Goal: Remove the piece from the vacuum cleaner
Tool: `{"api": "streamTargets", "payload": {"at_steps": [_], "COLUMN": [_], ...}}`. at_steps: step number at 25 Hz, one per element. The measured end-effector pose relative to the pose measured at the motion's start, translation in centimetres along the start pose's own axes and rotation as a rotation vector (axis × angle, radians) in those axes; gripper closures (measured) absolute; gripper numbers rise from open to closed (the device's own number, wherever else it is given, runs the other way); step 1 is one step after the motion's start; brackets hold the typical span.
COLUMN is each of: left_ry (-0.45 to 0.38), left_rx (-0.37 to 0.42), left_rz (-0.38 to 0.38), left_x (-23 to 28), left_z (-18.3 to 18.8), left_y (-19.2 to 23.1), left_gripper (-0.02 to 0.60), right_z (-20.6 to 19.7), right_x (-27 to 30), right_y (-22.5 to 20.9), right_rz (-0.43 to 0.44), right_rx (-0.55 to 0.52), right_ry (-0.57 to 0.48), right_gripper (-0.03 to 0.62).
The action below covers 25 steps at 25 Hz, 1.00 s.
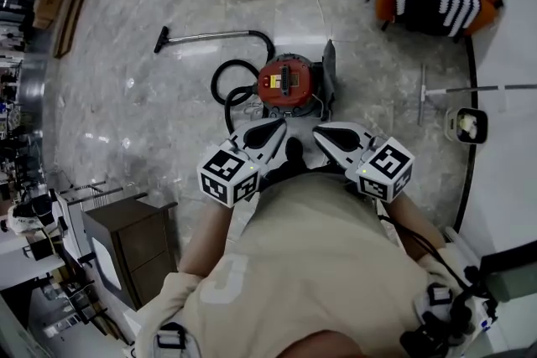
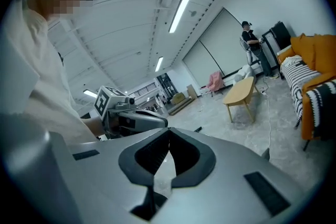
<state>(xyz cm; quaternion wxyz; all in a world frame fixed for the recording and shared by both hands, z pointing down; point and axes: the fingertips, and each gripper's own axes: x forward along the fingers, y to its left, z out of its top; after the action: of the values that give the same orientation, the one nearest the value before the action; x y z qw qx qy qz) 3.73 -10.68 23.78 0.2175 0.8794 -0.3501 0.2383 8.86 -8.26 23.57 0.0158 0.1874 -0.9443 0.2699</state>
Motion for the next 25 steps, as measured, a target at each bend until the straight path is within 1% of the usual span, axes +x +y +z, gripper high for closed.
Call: {"api": "streamTargets", "payload": {"at_steps": [4,9,11,15,17,20,23,25], "left_ry": [0.062,0.136,0.156,0.184,0.199,0.219,0.256,0.279], "left_rx": [0.016,0.060,0.069,0.110,0.115,0.101,0.118,0.130], "left_rz": [0.050,0.138,0.157,0.164,0.160,0.160,0.156,0.140], "left_x": [1.4,3.7,4.6,6.2,6.7,8.1,9.5,10.8], "left_z": [-2.3,-6.0,-7.2,-8.8,-9.6,-11.1,-12.7,-13.5], "left_y": [2.2,6.8,8.6,12.0,13.6,16.2,18.4,19.6], "left_gripper": [0.577,0.577,0.577,0.577,0.577,0.577,0.577,0.577], "right_z": [-1.1,-2.7,-3.5,-5.2,-5.8,-6.4,-7.2,-7.8], "right_x": [0.9,1.6,1.7,3.1,4.2,6.3,8.6,9.7], "right_y": [-2.4,-5.3,-6.5,-8.5,-9.1,-10.3,-11.4,-12.3], "right_rz": [-0.054,-0.137,-0.170,-0.205,-0.219,-0.232,-0.235,-0.248], "right_rx": [0.074,0.152,0.192,0.311,0.324,0.345,0.387,0.402], "right_ry": [0.041,0.103,0.139,0.227,0.269,0.321,0.356,0.381], "right_gripper": [0.591,0.591,0.591,0.591,0.591,0.591,0.591,0.591]}}
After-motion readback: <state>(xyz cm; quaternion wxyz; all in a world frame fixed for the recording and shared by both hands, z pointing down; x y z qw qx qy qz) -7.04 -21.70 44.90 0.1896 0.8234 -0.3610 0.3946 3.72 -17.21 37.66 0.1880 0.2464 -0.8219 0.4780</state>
